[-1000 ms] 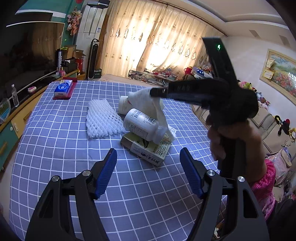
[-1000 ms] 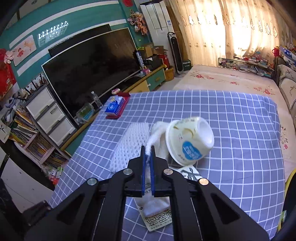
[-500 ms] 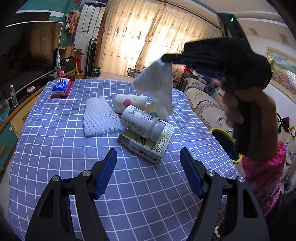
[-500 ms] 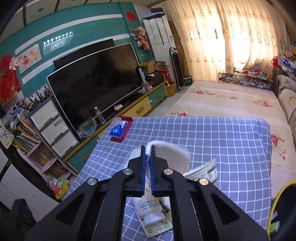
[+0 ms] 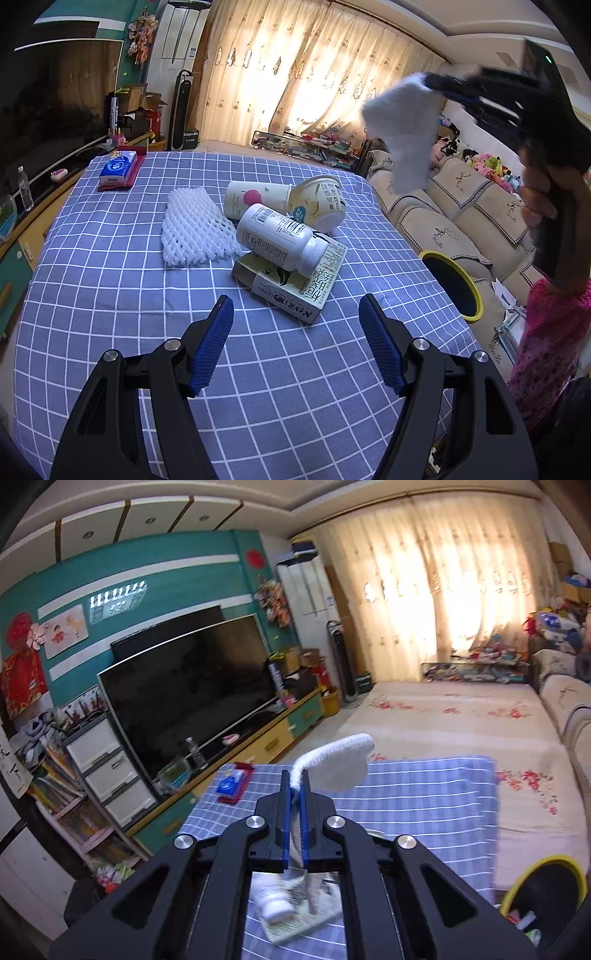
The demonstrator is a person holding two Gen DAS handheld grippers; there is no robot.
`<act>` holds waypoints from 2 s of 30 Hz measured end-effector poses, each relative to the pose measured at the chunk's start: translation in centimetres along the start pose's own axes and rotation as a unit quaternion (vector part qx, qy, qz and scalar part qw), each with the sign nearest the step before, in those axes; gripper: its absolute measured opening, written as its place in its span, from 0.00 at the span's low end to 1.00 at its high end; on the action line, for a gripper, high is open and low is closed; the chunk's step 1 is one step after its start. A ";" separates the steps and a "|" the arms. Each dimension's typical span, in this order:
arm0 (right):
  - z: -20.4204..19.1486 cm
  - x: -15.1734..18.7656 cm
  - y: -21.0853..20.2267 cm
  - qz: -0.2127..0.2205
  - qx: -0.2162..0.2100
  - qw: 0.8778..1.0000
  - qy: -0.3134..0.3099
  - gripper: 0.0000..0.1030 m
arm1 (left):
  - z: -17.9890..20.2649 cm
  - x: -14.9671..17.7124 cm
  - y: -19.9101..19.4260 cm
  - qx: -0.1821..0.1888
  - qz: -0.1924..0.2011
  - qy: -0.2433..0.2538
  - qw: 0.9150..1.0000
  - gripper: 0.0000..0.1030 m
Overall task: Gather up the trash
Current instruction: 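Lift the tissue, carry it over the bin and open the right gripper, then grasp the white pill bottle with the left gripper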
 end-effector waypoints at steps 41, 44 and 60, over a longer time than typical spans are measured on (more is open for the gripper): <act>27.5 16.1 -7.4 -0.110 0.350 0.926 0.087 0.41 | 1.8 0.0 4.6 0.019 -0.038 0.069 0.997 0.74; 27.0 16.1 -7.1 -0.108 0.342 0.929 0.089 0.41 | 1.4 -0.5 5.5 0.024 -0.040 0.092 0.995 0.75; 26.0 16.1 -6.1 -0.116 0.331 0.932 0.090 0.41 | 0.2 -2.9 10.6 0.066 -0.058 0.188 0.978 0.88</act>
Point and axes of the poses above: each gripper's, at about its wrist camera, not at the fingertips, and y roughly the way its jaws point, z to its right, x to its underside, the point moved 4 cm from there along y, roughly the way its jaws point, and after that the axes turned 13 degrees about z, right-handed, at the moved point
